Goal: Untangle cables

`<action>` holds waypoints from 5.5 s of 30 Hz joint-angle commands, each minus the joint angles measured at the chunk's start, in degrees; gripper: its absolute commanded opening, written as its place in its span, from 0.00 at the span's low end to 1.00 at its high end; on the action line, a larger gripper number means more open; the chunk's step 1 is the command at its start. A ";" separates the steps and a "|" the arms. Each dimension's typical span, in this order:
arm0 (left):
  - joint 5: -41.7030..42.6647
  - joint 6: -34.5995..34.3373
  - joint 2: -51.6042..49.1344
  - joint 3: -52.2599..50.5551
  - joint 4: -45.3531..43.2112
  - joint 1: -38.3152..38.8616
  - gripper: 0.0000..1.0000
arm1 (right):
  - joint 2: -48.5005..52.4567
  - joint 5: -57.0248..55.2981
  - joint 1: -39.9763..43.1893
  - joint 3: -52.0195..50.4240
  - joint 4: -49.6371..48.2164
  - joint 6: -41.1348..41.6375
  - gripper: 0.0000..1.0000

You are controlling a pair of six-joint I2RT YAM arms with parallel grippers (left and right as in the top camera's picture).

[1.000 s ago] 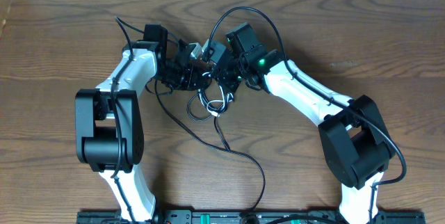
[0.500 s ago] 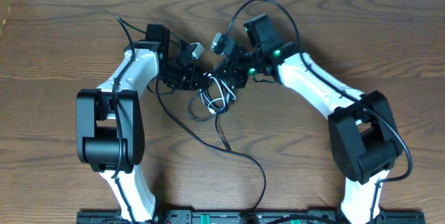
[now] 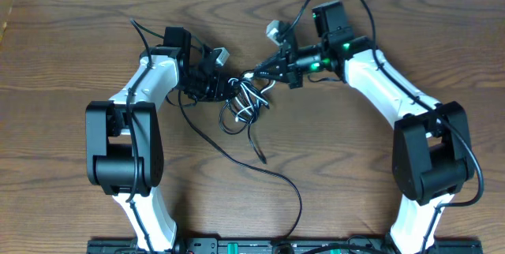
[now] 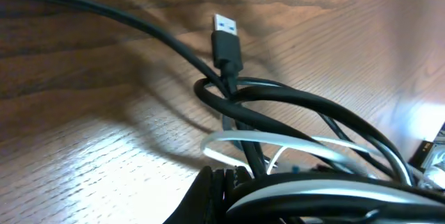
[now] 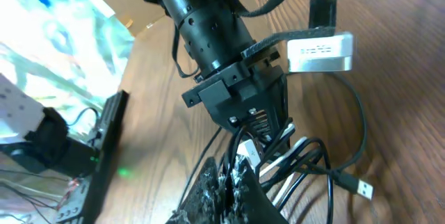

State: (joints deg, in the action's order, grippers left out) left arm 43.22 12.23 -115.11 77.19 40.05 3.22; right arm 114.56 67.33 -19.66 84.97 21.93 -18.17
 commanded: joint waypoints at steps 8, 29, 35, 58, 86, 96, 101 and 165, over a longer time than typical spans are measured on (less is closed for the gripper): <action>-2.58 -0.35 -0.63 1.05 0.11 -0.57 0.08 | -2.49 16.63 6.80 0.09 -0.90 2.99 0.01; -6.49 -2.08 -0.63 1.05 0.04 -0.57 0.07 | -2.47 -37.22 2.80 0.09 4.59 22.10 0.01; -14.25 -7.58 -0.63 1.05 -0.28 -0.57 0.08 | -2.16 -50.45 1.77 0.09 7.74 25.07 0.01; -30.86 -17.09 0.04 1.09 1.90 -4.24 0.07 | -1.03 -84.87 1.27 -0.02 10.93 30.12 0.01; -6.40 -13.03 0.85 1.09 0.35 -8.50 0.08 | -1.03 -58.93 7.80 -0.02 2.03 26.29 0.02; -3.37 -10.91 0.83 1.09 0.33 -8.50 0.08 | -1.01 -55.45 7.26 -0.02 3.13 26.27 0.57; -3.37 -10.91 0.83 1.09 0.28 -8.52 0.07 | -1.14 -43.67 7.23 0.07 1.62 26.29 0.57; -7.04 -13.40 0.90 1.09 0.61 -11.28 0.07 | -8.00 -62.27 7.78 0.39 4.44 48.98 0.01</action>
State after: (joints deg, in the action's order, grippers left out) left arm 38.87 -0.71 -115.09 77.19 40.42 -7.29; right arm 107.79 4.58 -14.79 84.23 25.93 32.12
